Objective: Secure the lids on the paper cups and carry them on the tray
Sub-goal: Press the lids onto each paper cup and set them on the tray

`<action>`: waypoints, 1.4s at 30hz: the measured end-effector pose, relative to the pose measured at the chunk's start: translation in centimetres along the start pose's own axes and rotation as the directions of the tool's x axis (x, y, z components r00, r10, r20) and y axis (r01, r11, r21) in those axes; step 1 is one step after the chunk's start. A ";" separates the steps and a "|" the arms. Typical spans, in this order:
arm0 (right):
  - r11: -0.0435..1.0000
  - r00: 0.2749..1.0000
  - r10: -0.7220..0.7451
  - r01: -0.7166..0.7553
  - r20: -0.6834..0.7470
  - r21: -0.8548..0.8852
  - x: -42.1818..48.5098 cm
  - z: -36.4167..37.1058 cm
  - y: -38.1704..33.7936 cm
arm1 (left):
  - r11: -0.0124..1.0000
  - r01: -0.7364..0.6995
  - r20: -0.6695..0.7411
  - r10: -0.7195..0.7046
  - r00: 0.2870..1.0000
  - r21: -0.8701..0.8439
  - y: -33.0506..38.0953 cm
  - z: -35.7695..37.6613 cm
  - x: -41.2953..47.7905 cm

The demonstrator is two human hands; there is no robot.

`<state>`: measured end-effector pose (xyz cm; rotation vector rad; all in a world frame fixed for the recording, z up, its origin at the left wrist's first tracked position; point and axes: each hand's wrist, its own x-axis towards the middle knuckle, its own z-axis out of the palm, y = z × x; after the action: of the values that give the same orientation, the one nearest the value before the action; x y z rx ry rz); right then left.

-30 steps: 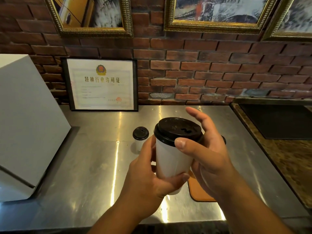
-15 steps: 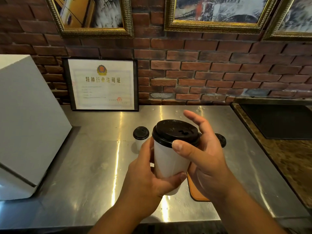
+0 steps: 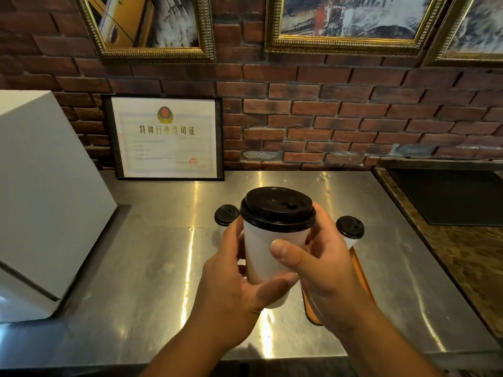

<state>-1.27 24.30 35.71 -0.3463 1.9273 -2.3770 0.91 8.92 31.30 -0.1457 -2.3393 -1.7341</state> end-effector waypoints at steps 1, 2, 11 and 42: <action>1.000 1.000 0.001 -0.001 -0.006 0.006 -0.1 0.0 0.1 | 1.000 -0.003 -0.004 0.003 1.000 -0.008 0.0 0.1 0.1; 1.000 1.000 0.002 -0.002 -0.009 0.013 -0.1 -0.1 0.1 | 1.000 -0.008 -0.004 0.008 1.000 -0.017 0.0 0.2 0.1; 0.999 0.999 -0.020 0.019 -0.026 -0.046 -0.1 -1.3 -0.1 | 0.998 -0.051 -0.006 0.051 0.999 0.040 0.0 0.9 0.1; 0.985 0.995 -0.070 0.079 0.065 -0.153 2.0 -9.0 1.4 | 0.996 -0.079 0.076 0.077 0.994 0.027 -0.5 6.1 2.7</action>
<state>-5.27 32.23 32.91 -0.5011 2.1130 -2.2368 -2.54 14.43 29.76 -0.2979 -2.3766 -1.6839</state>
